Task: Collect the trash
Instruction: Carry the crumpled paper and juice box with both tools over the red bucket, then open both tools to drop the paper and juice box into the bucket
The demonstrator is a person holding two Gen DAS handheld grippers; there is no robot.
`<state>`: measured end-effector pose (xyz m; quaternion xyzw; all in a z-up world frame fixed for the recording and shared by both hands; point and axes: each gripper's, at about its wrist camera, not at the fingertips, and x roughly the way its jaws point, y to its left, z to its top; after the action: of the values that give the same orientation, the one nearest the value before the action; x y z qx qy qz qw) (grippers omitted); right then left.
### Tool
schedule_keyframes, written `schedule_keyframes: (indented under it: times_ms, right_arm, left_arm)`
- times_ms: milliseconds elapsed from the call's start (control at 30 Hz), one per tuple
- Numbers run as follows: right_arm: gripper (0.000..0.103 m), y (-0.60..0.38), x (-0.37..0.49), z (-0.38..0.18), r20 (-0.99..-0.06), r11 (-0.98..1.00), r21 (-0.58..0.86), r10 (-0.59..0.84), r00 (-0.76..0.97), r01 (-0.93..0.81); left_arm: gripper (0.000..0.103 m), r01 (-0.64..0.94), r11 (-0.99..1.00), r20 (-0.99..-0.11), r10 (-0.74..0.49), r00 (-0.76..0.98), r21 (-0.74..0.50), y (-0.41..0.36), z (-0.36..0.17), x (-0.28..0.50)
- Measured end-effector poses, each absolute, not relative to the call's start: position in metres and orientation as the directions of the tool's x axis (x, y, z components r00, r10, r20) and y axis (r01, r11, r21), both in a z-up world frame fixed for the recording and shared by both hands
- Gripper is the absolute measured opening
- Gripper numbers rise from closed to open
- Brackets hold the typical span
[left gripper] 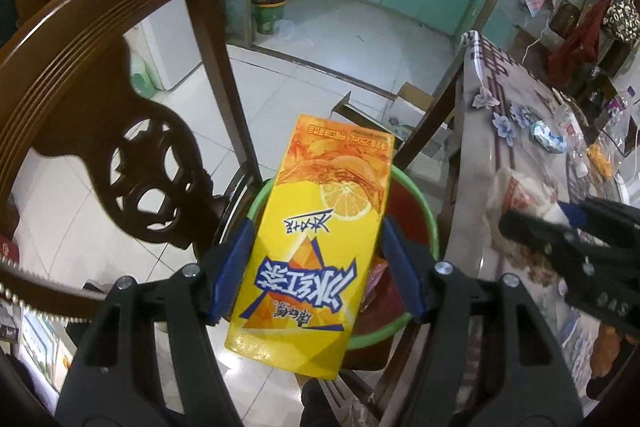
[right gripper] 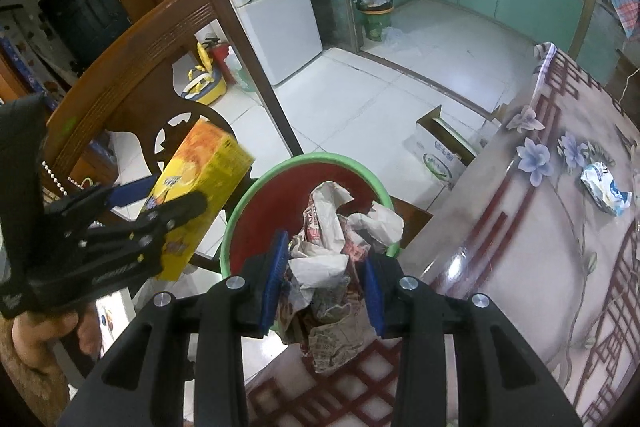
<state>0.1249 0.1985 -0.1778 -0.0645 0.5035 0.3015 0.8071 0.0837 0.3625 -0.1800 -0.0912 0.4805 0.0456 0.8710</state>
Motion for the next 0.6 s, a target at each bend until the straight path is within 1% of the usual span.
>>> schedule_keyframes:
  times_ms: [167, 533, 567, 600]
  right_arm:
    - [0.035, 0.203, 0.129, -0.182, -0.861, 0.812, 0.19, 0.408, 0.304, -0.551]
    - [0.035, 0.208, 0.138, -0.188, -0.863, 0.798, 0.216, 0.425, 0.272, -0.562]
    - [0.036, 0.208, 0.138, -0.188, -0.863, 0.796, 0.219, 0.427, 0.268, -0.564]
    - [0.041, 0.208, 0.138, -0.189, -0.863, 0.793, 0.223, 0.431, 0.263, -0.567]
  left_arm:
    - [0.063, -0.139, 0.983, -0.847, -0.024, 0.53, -0.115, 0.362, -0.183, 0.101]
    - [0.063, -0.1, 0.988, -0.856, -0.047, 0.515, -0.115, 0.353, -0.19, 0.129]
    - [0.063, -0.1, 0.988, -0.857, -0.047, 0.513, -0.114, 0.352, -0.19, 0.13]
    - [0.063, -0.102, 0.988, -0.859, -0.045, 0.51, -0.113, 0.352, -0.191, 0.131]
